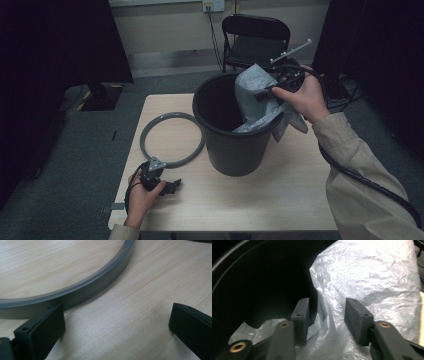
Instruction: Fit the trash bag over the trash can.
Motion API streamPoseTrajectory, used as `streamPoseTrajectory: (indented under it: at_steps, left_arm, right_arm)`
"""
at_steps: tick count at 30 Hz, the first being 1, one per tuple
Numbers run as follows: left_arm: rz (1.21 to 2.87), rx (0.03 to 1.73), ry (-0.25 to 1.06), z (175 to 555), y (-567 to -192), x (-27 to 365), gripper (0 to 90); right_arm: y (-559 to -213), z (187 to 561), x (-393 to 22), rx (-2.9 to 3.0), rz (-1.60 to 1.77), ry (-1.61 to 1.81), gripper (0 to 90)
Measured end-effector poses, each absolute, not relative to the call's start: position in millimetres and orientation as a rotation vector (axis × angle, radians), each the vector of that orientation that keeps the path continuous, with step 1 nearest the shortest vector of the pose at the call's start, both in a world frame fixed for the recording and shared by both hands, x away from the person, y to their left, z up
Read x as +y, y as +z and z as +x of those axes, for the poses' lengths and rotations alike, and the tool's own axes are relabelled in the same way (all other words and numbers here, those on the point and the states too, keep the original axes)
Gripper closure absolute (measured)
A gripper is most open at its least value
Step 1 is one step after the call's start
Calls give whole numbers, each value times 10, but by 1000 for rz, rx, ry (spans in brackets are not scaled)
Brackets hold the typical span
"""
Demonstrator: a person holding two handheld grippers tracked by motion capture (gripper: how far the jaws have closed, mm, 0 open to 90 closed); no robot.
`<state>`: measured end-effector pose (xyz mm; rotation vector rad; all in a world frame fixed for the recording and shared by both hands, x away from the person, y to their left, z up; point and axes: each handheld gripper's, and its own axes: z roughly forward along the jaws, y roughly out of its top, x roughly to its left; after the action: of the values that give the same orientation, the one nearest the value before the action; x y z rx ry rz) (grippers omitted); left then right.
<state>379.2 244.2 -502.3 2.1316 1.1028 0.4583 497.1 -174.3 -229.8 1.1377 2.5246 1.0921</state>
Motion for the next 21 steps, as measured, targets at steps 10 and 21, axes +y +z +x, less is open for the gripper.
streamPoseTrajectory:
  at_steps: [10, 21]
  left_arm:
    - [2132, 1102, 458, 3793, -5023, 2443, 0]
    - [2131, 1102, 458, 3793, -5023, 2442, 0]
  right_arm:
    - [-2369, 5019, -1640, 2562, 1140, 1046, 887]
    - [-2337, 5026, -1431, 2565, 1136, 1141, 832]
